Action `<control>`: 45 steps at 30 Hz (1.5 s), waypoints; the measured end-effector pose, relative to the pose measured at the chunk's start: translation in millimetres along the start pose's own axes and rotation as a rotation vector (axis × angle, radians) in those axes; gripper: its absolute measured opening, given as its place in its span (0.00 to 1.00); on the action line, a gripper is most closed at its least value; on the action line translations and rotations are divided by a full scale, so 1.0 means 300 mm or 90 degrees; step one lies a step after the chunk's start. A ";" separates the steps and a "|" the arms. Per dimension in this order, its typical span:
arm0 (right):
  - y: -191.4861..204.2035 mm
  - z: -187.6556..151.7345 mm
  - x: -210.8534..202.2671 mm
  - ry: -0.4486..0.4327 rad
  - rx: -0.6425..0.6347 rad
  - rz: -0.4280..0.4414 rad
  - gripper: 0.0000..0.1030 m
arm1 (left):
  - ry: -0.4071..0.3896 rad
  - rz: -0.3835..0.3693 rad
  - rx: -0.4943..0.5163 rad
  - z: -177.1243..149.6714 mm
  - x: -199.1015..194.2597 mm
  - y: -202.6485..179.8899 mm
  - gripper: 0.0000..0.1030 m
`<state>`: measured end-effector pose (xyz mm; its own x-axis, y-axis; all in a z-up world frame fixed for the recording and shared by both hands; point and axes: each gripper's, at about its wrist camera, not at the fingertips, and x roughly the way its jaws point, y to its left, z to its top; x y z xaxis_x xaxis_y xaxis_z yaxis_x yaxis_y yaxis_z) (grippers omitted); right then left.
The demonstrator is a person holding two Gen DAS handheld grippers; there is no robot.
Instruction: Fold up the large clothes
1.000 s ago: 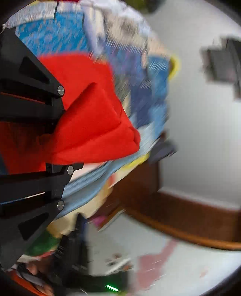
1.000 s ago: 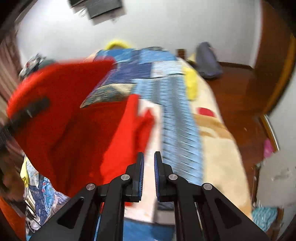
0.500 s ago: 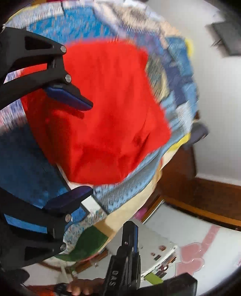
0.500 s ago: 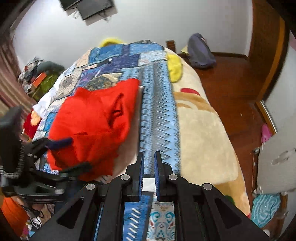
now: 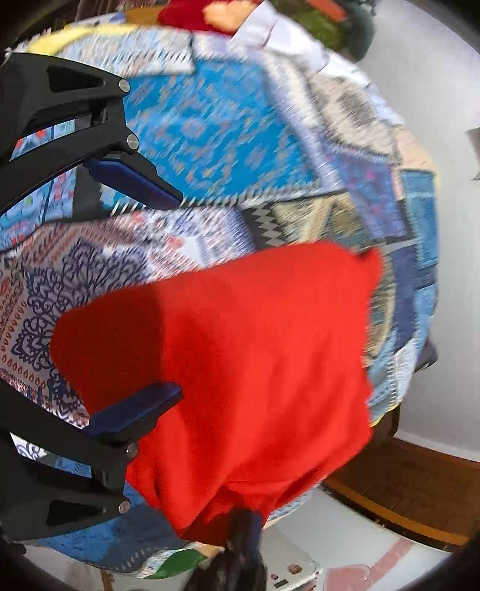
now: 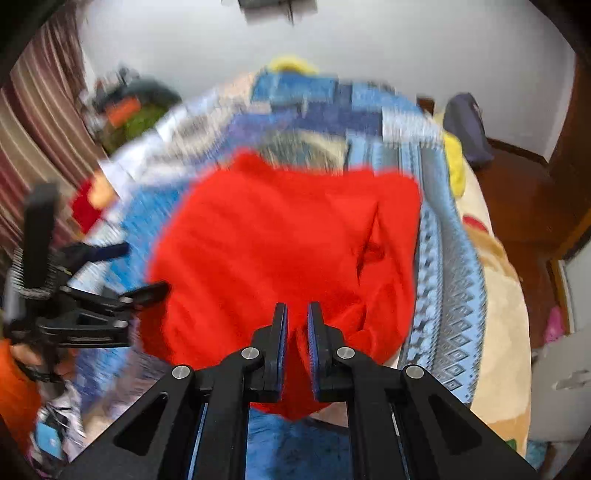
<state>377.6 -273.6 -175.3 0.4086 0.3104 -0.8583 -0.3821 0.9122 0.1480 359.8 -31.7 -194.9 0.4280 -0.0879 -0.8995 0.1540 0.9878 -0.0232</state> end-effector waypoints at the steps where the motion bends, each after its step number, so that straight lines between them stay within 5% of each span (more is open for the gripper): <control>1: -0.002 -0.020 0.059 0.034 -0.010 -0.025 0.05 | 0.004 -0.012 -0.001 -0.020 0.013 0.001 0.96; 4: -0.046 -0.110 0.178 0.098 -0.042 -0.084 0.05 | 0.017 -0.034 0.013 -0.078 0.055 -0.018 0.98; 10: -0.206 -0.216 0.135 0.091 0.032 -0.060 0.05 | 0.027 -0.034 0.039 -0.163 0.097 -0.033 1.00; 13: -0.252 -0.237 0.117 0.113 0.023 -0.123 0.05 | 0.027 -0.042 0.009 -0.173 0.090 0.006 1.00; 19: -0.303 -0.248 0.053 0.113 0.020 -0.199 0.05 | 0.030 0.029 0.046 -0.212 0.078 0.048 1.00; 23: -0.284 -0.208 -0.084 0.036 0.049 -0.089 0.05 | 0.025 0.025 0.054 -0.232 0.033 0.070 1.00; 27: -0.125 -0.133 -0.162 -0.024 0.005 -0.003 0.05 | -0.013 0.011 0.050 -0.224 -0.037 0.085 1.00; 31: 0.060 -0.110 -0.080 -0.003 -0.044 0.029 0.05 | 0.001 0.036 0.029 -0.187 0.013 0.109 1.00; 34: 0.124 -0.113 0.088 0.058 -0.087 -0.039 0.05 | 0.045 0.062 0.009 -0.199 0.097 0.138 1.00; 36: 0.110 -0.140 0.173 0.089 -0.107 -0.091 0.05 | 0.052 0.025 -0.033 -0.218 0.121 0.174 1.00; 39: 0.044 -0.163 0.161 0.057 -0.087 -0.071 0.05 | 0.051 0.003 -0.065 -0.236 0.127 0.212 1.00; 41: 0.019 -0.178 0.164 0.059 -0.106 -0.165 0.05 | 0.048 -0.002 -0.070 -0.248 0.130 0.219 1.00; 45: -0.035 -0.216 0.165 0.078 -0.110 -0.190 0.05 | 0.050 0.012 -0.062 -0.266 0.118 0.222 1.00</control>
<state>348.1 -285.1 -251.2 0.4253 -0.0060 -0.9051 -0.4003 0.8956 -0.1941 314.1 41.4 -263.1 0.3581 -0.0631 -0.9316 0.0581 0.9973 -0.0452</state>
